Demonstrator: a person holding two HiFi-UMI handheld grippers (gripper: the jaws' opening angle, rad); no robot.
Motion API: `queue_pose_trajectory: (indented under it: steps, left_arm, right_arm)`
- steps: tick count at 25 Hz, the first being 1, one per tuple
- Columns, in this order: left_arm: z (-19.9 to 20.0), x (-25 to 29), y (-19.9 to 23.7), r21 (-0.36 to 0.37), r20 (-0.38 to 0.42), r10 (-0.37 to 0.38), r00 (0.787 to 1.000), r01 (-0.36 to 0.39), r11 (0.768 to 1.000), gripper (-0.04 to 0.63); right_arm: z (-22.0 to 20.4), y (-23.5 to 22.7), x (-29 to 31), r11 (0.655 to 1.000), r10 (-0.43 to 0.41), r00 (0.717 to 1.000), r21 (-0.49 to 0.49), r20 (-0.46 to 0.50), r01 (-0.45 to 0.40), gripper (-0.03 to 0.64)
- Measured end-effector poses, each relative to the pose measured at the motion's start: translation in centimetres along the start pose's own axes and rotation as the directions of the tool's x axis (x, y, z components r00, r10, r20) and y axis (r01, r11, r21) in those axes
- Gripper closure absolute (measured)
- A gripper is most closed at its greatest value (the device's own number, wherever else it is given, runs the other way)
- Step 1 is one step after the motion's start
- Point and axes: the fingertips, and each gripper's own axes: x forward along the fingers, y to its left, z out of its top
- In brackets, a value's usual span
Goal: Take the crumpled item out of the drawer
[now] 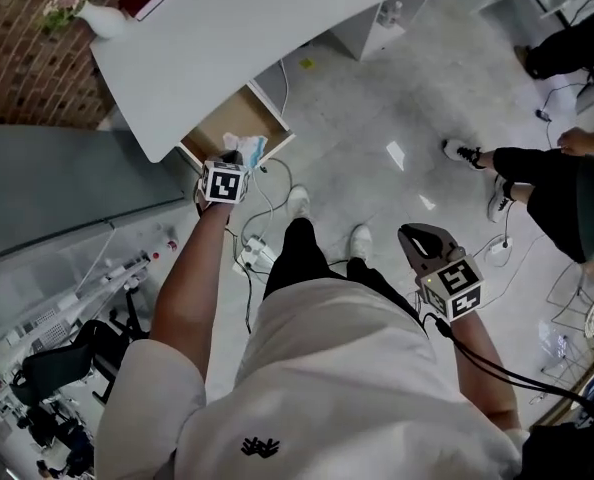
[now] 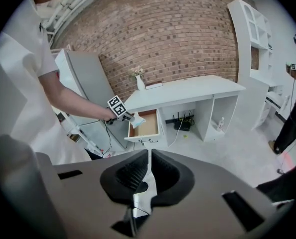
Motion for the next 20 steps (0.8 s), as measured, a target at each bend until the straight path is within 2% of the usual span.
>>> queue_pose_trajectory:
  steps: [10, 20]
  left_arm:
    - [0.4, -12.1, -8.9, 0.027, 0.105, -0.031, 0.994, 0.028, 0.999, 0.571]
    - [0.1, -22.9, -17.7, 0.056, 0.181, -0.082, 0.980, 0.073, 0.996, 0.571]
  right_arm:
    - [-1.8, -0.4, -6.6, 0.998, 0.037, 0.995, -0.056, 0.090, -0.032, 0.577]
    - [-3.4, -0.4, -11.4, 0.991, 0.098, 0.986, -0.102, 0.137, -0.084, 0.581]
